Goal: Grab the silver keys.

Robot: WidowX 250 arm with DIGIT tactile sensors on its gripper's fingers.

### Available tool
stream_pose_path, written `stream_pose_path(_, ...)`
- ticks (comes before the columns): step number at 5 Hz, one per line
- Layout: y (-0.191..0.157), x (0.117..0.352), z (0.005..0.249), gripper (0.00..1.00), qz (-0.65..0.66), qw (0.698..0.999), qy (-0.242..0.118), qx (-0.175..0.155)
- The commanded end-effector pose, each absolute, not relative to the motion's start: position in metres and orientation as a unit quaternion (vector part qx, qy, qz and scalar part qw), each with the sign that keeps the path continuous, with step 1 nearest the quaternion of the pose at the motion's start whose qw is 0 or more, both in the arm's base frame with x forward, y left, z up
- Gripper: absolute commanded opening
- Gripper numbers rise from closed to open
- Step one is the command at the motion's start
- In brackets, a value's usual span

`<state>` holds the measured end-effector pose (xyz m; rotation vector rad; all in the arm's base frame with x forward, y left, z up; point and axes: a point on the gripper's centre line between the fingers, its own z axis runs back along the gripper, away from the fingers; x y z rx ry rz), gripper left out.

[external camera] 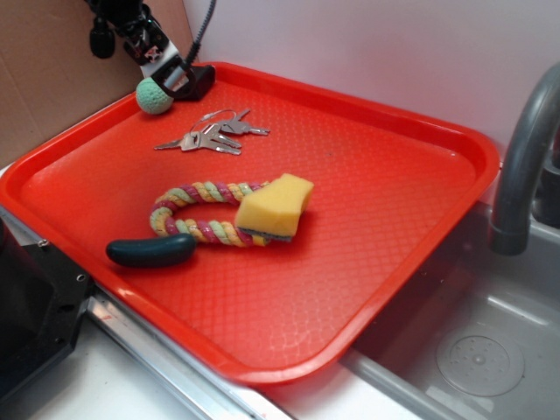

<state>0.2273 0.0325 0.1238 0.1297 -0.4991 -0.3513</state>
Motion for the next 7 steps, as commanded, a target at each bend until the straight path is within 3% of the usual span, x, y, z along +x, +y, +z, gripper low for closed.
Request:
stream_pose_path(1, 0.066, 0.244, 0.071, 1.00, -0.166, 0.963, -0.206, 0.043)
stream_pose_path(2, 0.066, 0.250, 0.049, 1.00, -0.164, 0.968, -0.183, 0.042)
stream_pose_path(3, 0.056, 0.254, 0.046, 1.00, -0.154, 0.967, -0.204, 0.020)
stream_pose_path(4, 0.056, 0.252, 0.046, 0.00, -0.153, 0.964, -0.216, 0.015)
stream_pose_path(5, 0.052, 0.252, 0.047, 0.00, -0.200, 0.951, -0.236, 0.013)
stream_pose_path(7, 0.048, 0.258, 0.067, 0.00, -0.237, 0.940, -0.244, 0.033)
